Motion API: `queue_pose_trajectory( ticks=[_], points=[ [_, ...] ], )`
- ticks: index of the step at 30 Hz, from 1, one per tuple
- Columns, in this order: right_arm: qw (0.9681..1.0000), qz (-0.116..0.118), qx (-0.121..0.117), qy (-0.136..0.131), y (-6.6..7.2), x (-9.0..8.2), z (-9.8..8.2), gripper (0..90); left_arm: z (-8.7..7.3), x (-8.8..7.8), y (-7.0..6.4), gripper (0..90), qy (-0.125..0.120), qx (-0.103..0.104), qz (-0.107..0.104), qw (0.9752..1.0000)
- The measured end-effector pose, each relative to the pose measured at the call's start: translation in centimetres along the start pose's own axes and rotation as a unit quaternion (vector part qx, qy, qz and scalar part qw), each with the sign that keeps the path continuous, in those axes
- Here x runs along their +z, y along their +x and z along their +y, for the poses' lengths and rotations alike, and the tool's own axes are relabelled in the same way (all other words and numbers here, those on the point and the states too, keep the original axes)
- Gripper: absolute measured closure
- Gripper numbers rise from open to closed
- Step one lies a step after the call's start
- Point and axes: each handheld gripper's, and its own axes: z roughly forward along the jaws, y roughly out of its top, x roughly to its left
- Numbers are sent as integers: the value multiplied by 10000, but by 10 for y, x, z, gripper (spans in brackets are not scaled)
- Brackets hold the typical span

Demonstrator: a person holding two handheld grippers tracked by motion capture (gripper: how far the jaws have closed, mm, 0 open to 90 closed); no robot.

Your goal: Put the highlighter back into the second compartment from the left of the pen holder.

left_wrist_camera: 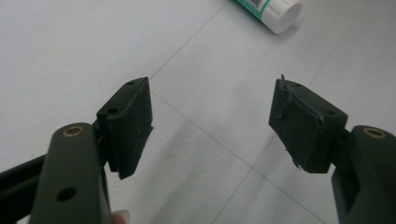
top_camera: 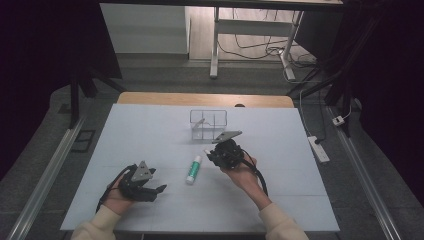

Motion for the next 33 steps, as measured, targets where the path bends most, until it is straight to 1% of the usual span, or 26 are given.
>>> queue_pose_trajectory(
  ticks=[11,22,33],
  points=[
    [9998,-19,-12,-185,2,-6,3,781,0,0,0,301,-21,-19,-5,10000],
    [9990,-33,25,-434,-1,-13,6,782,0,-1,1,302,-39,-31,0,10000],
    [9985,-59,73,-546,-3,-18,8,781,0,-1,1,301,-44,-33,2,10000]
  ],
)
